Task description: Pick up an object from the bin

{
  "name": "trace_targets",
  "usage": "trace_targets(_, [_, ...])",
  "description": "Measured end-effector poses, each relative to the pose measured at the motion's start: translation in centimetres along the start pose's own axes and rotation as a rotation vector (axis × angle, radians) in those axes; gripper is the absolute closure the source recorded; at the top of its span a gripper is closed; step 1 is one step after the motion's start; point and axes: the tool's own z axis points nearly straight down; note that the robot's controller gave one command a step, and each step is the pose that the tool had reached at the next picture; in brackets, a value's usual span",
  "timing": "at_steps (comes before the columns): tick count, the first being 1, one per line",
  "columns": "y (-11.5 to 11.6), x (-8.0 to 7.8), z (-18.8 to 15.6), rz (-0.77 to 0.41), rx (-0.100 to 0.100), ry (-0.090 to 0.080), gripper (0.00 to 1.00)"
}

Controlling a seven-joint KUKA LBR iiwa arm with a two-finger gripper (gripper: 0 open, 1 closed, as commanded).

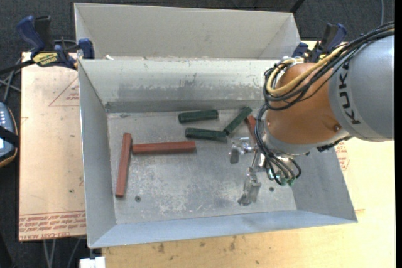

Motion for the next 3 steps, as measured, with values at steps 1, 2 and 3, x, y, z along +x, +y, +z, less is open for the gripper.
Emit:
trace_targets(1, [0.0,-0.2,-0.4,0.0,0.0,-0.008,0.0])
trace_targets(2, [0.2,-2.7,5.5,0.063,-0.001,-0.014,0.0])
trace_targets(3, [3.8,-0.4,7.5,0.198,0.001,-0.005,0.0])
